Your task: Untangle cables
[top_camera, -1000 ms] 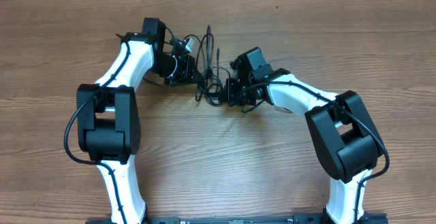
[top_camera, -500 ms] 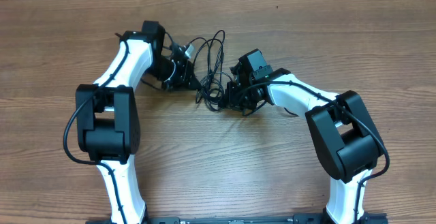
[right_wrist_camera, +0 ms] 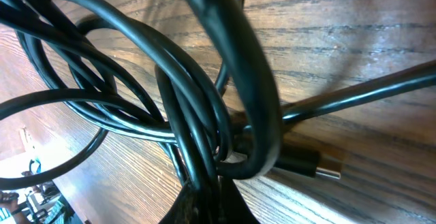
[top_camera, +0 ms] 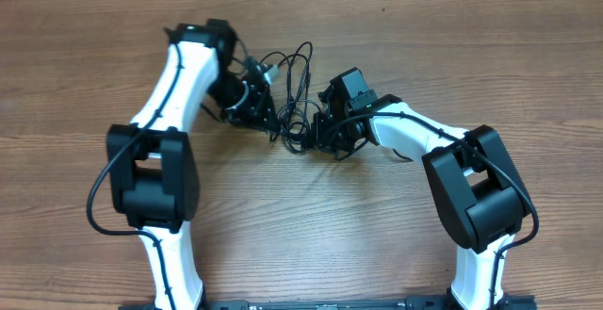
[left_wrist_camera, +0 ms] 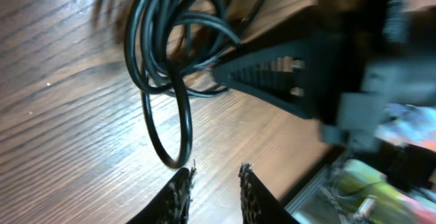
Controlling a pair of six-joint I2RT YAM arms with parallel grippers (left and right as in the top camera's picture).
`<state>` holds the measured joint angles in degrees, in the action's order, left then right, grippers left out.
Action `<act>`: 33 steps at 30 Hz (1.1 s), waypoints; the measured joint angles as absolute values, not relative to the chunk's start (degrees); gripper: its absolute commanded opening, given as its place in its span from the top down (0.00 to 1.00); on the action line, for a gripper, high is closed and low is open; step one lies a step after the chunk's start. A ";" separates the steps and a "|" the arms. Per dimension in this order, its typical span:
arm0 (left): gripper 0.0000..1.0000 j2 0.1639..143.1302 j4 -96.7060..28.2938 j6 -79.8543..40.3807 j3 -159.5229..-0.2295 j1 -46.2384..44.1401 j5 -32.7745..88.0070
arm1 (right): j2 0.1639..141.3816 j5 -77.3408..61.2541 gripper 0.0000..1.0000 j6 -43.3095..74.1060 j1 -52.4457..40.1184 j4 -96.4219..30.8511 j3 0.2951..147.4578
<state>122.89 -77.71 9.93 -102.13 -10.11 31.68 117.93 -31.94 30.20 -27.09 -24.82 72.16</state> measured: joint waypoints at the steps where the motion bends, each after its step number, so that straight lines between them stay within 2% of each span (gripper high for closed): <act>1: 0.70 122.89 -77.28 8.34 -102.00 -11.07 29.50 | 117.93 -31.90 0.96 30.20 -27.09 -24.75 72.16; 5: 0.61 122.89 -75.33 0.99 -101.69 -14.57 20.86 | 117.93 -31.51 0.96 30.20 -27.09 -24.69 72.16; 9: 0.66 122.89 -71.46 -4.58 -101.60 -16.97 16.32 | 117.93 -31.44 0.96 30.04 -27.09 -24.67 72.16; 13: 0.66 122.89 -69.32 -7.07 -101.56 -17.98 14.31 | 117.93 -31.35 0.96 29.98 -27.09 -24.62 72.16; 14: 0.67 122.89 -68.82 -7.46 -101.49 -18.04 14.17 | 117.93 -31.29 0.96 29.98 -27.09 -24.60 72.16; 19: 0.96 122.89 -67.02 -9.63 -99.79 -18.76 13.26 | 117.93 -31.16 0.96 29.98 -27.09 -24.32 72.16; 25: 0.96 122.89 -66.87 -10.85 -97.82 -19.55 13.80 | 117.93 -30.41 0.96 30.00 -27.09 -23.64 72.14; 33: 0.96 118.30 -67.51 -10.83 -97.93 -19.53 20.67 | 117.93 -27.62 0.96 29.98 -27.09 -20.91 71.99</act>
<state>118.30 -67.51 -10.83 -97.93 -19.53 20.67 117.93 -27.62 29.98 -27.09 -20.91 71.99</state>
